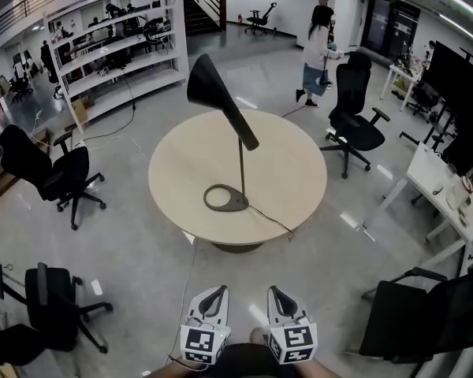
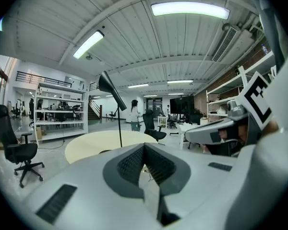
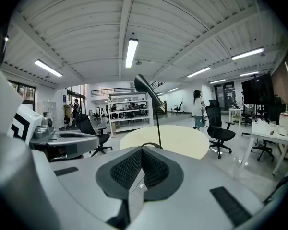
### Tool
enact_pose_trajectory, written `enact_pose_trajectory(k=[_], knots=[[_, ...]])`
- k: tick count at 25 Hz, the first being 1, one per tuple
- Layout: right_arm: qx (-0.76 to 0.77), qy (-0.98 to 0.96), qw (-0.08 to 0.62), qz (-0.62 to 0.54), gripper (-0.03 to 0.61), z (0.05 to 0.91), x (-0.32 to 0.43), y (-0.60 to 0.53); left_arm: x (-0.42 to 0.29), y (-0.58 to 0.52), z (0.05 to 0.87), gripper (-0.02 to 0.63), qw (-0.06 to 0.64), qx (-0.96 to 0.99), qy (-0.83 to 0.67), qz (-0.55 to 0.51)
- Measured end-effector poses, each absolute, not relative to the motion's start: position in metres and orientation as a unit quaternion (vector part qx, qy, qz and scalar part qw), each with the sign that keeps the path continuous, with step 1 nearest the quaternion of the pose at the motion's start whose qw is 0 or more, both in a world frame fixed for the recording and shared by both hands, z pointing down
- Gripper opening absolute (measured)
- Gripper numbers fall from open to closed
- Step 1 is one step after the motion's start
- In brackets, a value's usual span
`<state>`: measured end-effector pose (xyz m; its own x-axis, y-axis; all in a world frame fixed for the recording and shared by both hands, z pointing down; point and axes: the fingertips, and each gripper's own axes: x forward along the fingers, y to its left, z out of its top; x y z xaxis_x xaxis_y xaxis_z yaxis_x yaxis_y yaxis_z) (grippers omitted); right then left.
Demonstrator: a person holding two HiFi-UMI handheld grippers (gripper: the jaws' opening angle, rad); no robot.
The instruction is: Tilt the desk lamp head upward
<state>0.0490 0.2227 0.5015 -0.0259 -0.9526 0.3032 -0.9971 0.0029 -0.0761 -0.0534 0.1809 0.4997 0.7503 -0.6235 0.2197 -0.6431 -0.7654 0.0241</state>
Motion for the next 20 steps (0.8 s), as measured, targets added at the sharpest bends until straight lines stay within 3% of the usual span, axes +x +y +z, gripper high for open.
enact_pose_trajectory(k=[20], knots=[[0.706, -0.694, 0.072, 0.125, 0.013, 0.494, 0.043, 0.221, -0.057, 0.177, 0.490, 0.048, 0.033, 0.942, -0.320, 0.098]])
